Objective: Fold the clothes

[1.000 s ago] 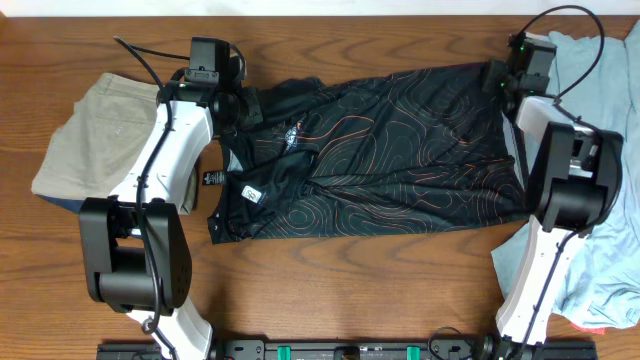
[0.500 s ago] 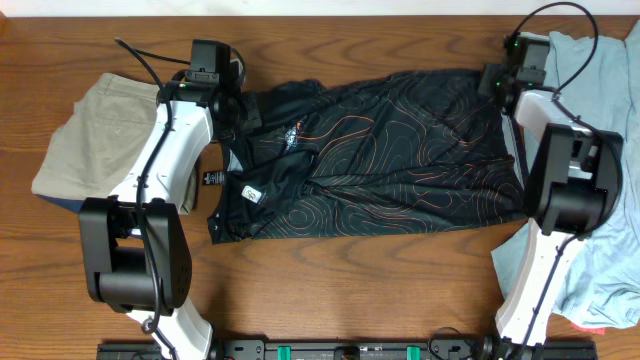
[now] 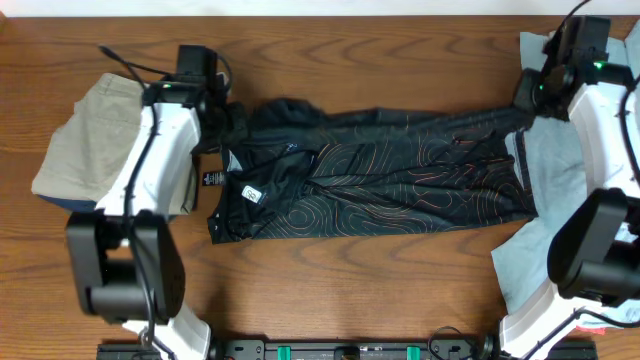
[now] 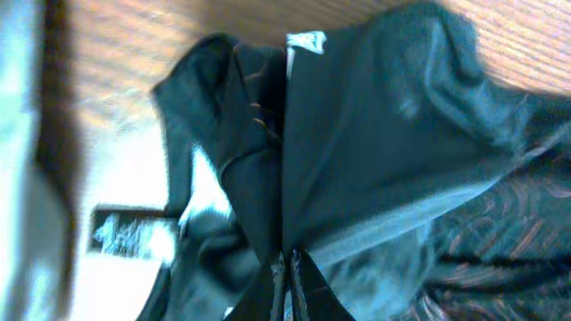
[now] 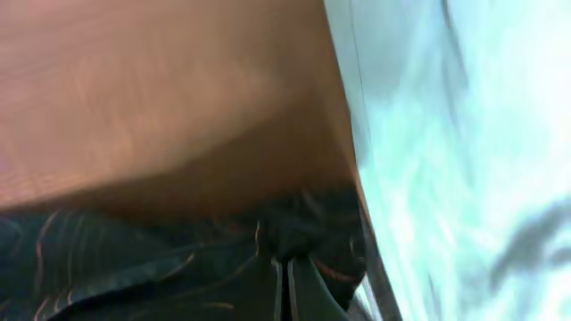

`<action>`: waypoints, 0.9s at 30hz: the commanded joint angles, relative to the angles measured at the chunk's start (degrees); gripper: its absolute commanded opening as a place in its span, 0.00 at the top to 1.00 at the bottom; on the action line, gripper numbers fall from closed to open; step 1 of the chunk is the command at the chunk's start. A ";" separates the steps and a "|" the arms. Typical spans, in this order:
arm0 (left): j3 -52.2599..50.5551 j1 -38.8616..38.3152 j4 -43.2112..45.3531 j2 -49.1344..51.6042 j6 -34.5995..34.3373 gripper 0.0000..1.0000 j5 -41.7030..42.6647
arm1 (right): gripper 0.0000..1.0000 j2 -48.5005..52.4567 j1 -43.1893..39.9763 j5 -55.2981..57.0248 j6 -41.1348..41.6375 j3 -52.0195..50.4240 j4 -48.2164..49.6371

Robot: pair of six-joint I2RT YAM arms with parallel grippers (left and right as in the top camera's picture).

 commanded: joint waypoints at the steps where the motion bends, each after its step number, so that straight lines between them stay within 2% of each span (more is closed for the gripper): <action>1: -0.22 1.01 -2.56 -5.44 -0.07 0.94 -0.50 | 0.99 -0.22 -1.36 1.07 0.17 -0.13 -4.61; 10: -0.24 1.27 -9.94 -9.70 -0.63 0.94 -0.72 | 0.99 -0.22 -4.83 0.20 0.17 -0.15 -15.43; 16: -0.76 -0.07 -6.21 -8.37 -2.47 0.92 -0.48 | 0.99 -0.20 -4.68 -1.14 0.17 -0.15 -16.17; 17: -1.01 -0.55 -4.74 -7.87 -2.43 0.83 -0.48 | 0.98 -0.20 -4.42 -1.14 0.15 -0.15 -16.17; 18: -1.09 -1.01 -3.43 -7.37 -2.12 0.67 -0.48 | 0.98 -0.20 -4.20 -1.14 0.17 -0.15 -16.17; 20: -1.11 -2.10 -0.28 -5.73 -0.50 0.50 -0.50 | 0.98 -0.20 -3.58 -1.11 0.15 -0.15 -16.15; 22: -1.11 -3.10 2.84 -3.56 0.85 0.37 -0.50 | 0.98 -0.20 -2.93 -1.11 0.15 -0.15 -16.15; 27: -1.09 -4.35 10.97 3.76 3.23 0.34 -0.50 | 0.98 -0.20 -1.84 -1.09 0.15 -0.15 -15.93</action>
